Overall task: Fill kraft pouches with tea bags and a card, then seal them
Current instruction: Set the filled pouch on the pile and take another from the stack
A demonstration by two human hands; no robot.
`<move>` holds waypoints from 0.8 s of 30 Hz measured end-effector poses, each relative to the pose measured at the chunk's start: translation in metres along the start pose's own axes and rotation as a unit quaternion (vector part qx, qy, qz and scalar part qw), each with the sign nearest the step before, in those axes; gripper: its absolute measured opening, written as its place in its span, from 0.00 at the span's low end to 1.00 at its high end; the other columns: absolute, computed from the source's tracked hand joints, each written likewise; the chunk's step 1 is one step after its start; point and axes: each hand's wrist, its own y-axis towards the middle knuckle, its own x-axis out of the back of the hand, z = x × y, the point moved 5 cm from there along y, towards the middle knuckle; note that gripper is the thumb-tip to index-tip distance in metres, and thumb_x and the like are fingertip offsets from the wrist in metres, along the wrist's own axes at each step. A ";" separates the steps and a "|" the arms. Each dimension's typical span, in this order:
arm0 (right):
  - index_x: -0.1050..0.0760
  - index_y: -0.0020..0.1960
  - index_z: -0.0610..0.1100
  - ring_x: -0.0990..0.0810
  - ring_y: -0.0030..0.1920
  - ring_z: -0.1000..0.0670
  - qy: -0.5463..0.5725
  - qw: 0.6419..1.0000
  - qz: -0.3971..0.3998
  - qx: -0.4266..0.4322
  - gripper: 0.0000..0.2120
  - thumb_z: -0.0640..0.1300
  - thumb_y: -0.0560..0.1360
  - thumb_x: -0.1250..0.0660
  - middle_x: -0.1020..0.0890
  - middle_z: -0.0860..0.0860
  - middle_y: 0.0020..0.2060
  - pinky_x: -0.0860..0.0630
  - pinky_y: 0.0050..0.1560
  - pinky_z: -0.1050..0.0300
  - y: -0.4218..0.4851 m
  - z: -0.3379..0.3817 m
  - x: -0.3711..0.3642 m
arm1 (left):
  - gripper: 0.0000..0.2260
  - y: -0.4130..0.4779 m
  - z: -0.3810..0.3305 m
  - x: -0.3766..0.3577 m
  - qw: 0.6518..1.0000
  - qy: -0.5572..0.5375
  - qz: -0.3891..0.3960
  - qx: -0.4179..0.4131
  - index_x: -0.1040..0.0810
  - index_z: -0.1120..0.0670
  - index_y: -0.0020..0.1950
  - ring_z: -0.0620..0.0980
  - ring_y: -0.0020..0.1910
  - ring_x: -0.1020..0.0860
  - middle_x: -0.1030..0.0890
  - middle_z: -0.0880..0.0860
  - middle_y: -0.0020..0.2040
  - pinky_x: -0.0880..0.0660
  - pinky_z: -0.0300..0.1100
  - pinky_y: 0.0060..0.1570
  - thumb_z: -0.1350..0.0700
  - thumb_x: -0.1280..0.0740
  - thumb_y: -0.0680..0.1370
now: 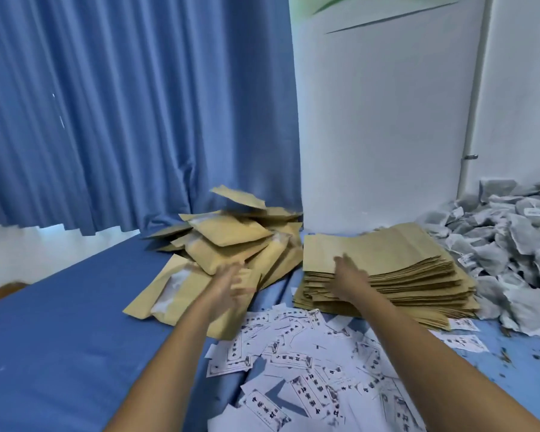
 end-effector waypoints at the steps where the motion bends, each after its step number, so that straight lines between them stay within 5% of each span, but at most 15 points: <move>1: 0.48 0.76 0.41 0.46 0.76 0.43 -0.115 0.993 -0.003 -0.022 0.34 0.42 0.75 0.36 0.47 0.41 0.76 0.46 0.73 0.44 0.002 -0.025 -0.004 | 0.21 -0.002 0.015 -0.001 1.000 0.006 0.014 0.018 0.42 0.55 0.72 0.62 0.50 0.21 0.33 0.64 0.67 0.27 0.57 0.55 0.51 0.41 0.82; 4: 0.50 0.77 0.42 0.49 0.77 0.45 -0.276 0.960 -0.010 -0.046 0.31 0.37 0.76 0.44 0.48 0.42 0.77 0.54 0.75 0.40 -0.001 -0.087 -0.003 | 0.19 -0.002 0.051 -0.006 0.996 0.012 0.047 0.072 0.41 0.53 0.69 0.59 0.48 0.20 0.30 0.62 0.65 0.24 0.55 0.53 0.50 0.40 0.81; 7: 0.36 0.69 0.46 0.33 0.69 0.50 -0.352 0.932 -0.081 0.005 0.21 0.40 0.76 0.40 0.29 0.50 0.68 0.47 0.74 0.48 -0.009 -0.110 0.005 | 0.17 0.003 0.071 -0.012 0.994 0.031 0.052 0.089 0.37 0.53 0.65 0.60 0.50 0.19 0.25 0.60 0.61 0.23 0.56 0.53 0.49 0.38 0.80; 9: 0.32 0.64 0.49 0.30 0.64 0.50 -0.368 0.922 -0.118 0.028 0.16 0.41 0.77 0.40 0.24 0.53 0.61 0.42 0.70 0.52 -0.013 -0.108 0.011 | 0.16 0.005 0.075 -0.020 0.994 0.036 0.055 0.087 0.35 0.54 0.63 0.60 0.48 0.18 0.24 0.60 0.59 0.21 0.52 0.47 0.50 0.36 0.80; 12: 0.30 0.63 0.50 0.34 0.65 0.47 -0.366 0.918 -0.142 0.052 0.16 0.41 0.76 0.40 0.27 0.51 0.60 0.43 0.70 0.50 -0.015 -0.099 0.016 | 0.16 0.003 0.078 -0.041 0.995 0.002 0.056 0.087 0.33 0.55 0.64 0.56 0.42 0.19 0.24 0.60 0.57 0.23 0.47 0.38 0.51 0.35 0.79; 14: 0.34 0.69 0.51 0.41 0.72 0.44 -0.358 0.922 -0.135 0.058 0.22 0.39 0.77 0.39 0.34 0.48 0.70 0.49 0.74 0.46 -0.015 -0.099 0.016 | 0.17 0.004 0.077 -0.056 0.996 0.001 0.059 0.069 0.33 0.54 0.64 0.55 0.43 0.18 0.23 0.59 0.57 0.21 0.49 0.42 0.52 0.34 0.79; 16: 0.49 0.77 0.48 0.50 0.77 0.45 -0.341 0.933 -0.114 0.032 0.31 0.37 0.78 0.41 0.46 0.49 0.77 0.56 0.75 0.45 -0.015 -0.106 0.015 | 0.17 0.005 0.076 -0.070 0.996 0.019 0.070 0.051 0.33 0.54 0.65 0.56 0.44 0.17 0.23 0.59 0.58 0.22 0.52 0.50 0.53 0.35 0.79; 17: 0.51 0.77 0.47 0.48 0.76 0.47 -0.342 0.933 -0.113 0.023 0.31 0.37 0.78 0.42 0.44 0.50 0.76 0.55 0.75 0.46 -0.016 -0.109 0.015 | 0.17 0.004 0.076 -0.077 0.996 0.024 0.077 0.045 0.34 0.55 0.66 0.56 0.45 0.17 0.23 0.60 0.58 0.22 0.53 0.52 0.53 0.35 0.79; 20: 0.36 0.67 0.46 0.26 0.61 0.49 -0.355 0.920 -0.154 0.062 0.18 0.39 0.77 0.42 0.22 0.52 0.59 0.43 0.69 0.53 -0.023 -0.110 0.022 | 0.19 -0.003 0.076 -0.096 0.995 0.047 0.080 0.029 0.35 0.53 0.68 0.54 0.46 0.19 0.23 0.57 0.58 0.23 0.50 0.52 0.54 0.35 0.79; 24: 0.24 0.55 0.47 0.21 0.40 0.49 -0.348 0.904 -0.210 0.130 0.13 0.36 0.73 0.36 0.17 0.52 0.39 0.35 0.52 0.55 -0.045 -0.100 0.038 | 0.19 -0.012 0.064 -0.114 0.963 0.233 -0.032 -0.128 0.33 0.53 0.67 0.49 0.60 0.28 0.35 0.53 0.67 0.31 0.39 0.55 0.52 0.34 0.78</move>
